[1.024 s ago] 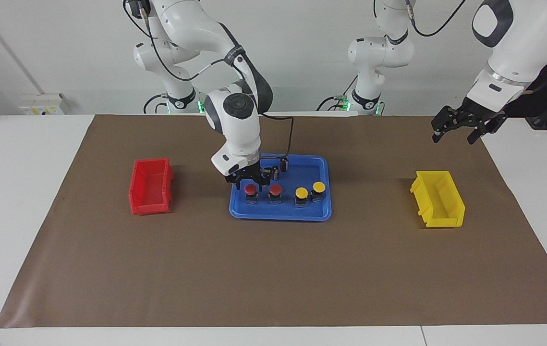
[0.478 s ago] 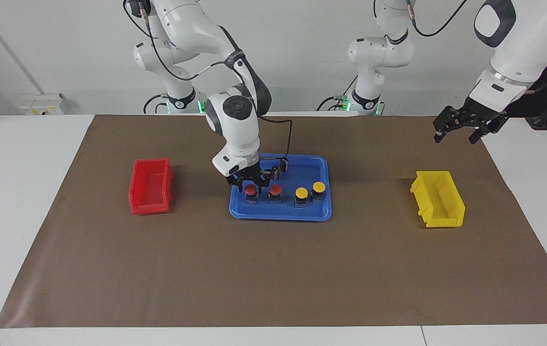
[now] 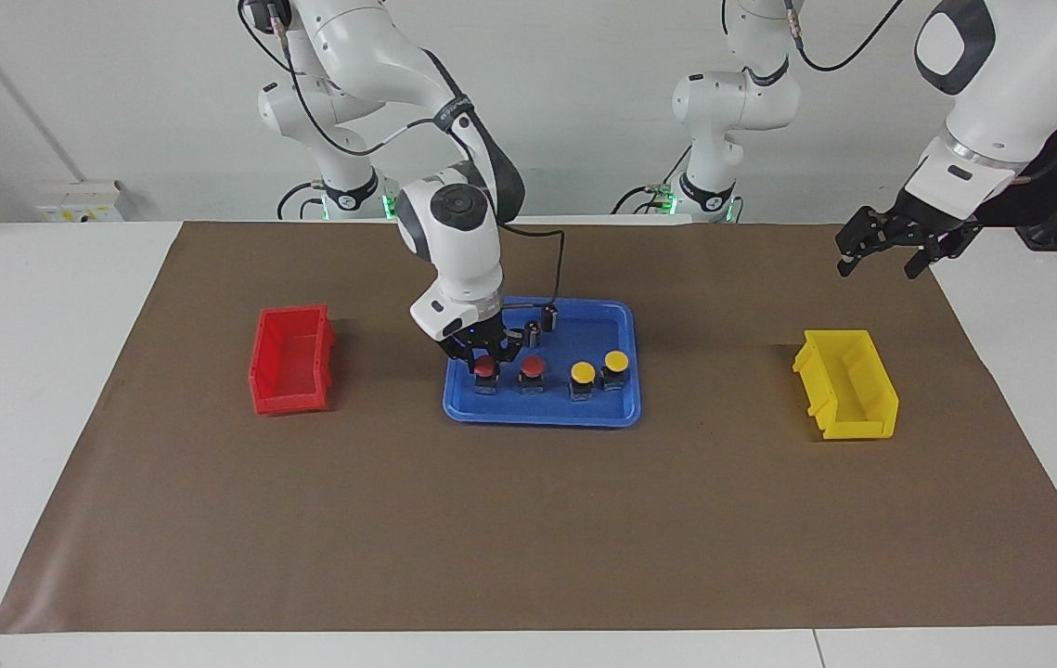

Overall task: Sort red and yellow buttons by color
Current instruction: 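Carry the red button to the red bin with the right gripper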

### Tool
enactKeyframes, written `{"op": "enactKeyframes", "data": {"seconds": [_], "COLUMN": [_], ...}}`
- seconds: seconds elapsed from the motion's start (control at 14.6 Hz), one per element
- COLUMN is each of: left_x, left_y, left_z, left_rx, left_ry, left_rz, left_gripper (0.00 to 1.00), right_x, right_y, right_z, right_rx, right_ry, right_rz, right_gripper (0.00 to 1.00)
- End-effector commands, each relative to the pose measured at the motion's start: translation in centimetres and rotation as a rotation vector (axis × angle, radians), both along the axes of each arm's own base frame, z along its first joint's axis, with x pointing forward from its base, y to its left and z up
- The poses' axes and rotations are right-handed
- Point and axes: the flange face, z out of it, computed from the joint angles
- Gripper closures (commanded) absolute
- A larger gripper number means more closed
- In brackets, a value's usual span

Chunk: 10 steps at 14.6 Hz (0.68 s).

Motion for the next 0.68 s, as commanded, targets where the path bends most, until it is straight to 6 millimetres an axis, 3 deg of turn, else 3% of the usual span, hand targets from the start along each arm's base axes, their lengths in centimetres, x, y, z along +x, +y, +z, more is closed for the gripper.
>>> {"op": "enactKeyframes", "data": {"seconds": [0.0,0.07,0.14,0.2,0.34,0.41,0.61], "left_x": [-0.8,-0.6,-0.4,-0.5,-0.6,-1.2,-2.6], "left_y": [-4.4,-7.3,-9.0,-11.9,-16.7,-19.9,-24.3], "left_z": [-2.6,-4.3,-6.1,-7.8,-11.0,-12.7,-16.1], "left_rx": [-0.019,-0.024,-0.030,-0.037,-0.043,-0.041,-0.050], "left_ry": [-0.054,-0.062,-0.071,-0.078,-0.073,-0.060,-0.067], "left_rz": [0.053,0.066,0.102,0.120,0.168,0.172,0.166], "left_gripper": [0.00,0.01,0.03,0.04,0.11,0.16,0.23], "right_x": [1.6,0.8,0.2,-1.0,-3.1,-3.8,-5.7], "right_y": [-6.4,-10.5,-16.1,-20.2,-26.1,-27.0,-29.1], "right_z": [10.3,12.0,13.2,13.6,12.9,11.6,6.7], "right_rx": [-0.007,-0.016,-0.010,-0.004,0.004,0.022,0.015], "right_ry": [0.019,0.035,0.031,0.033,0.034,0.029,-0.022], "right_rz": [0.024,0.038,0.074,0.116,0.135,0.129,0.138], "right_gripper": [0.76,0.76,0.76,0.76,0.76,0.76,0.76]}}
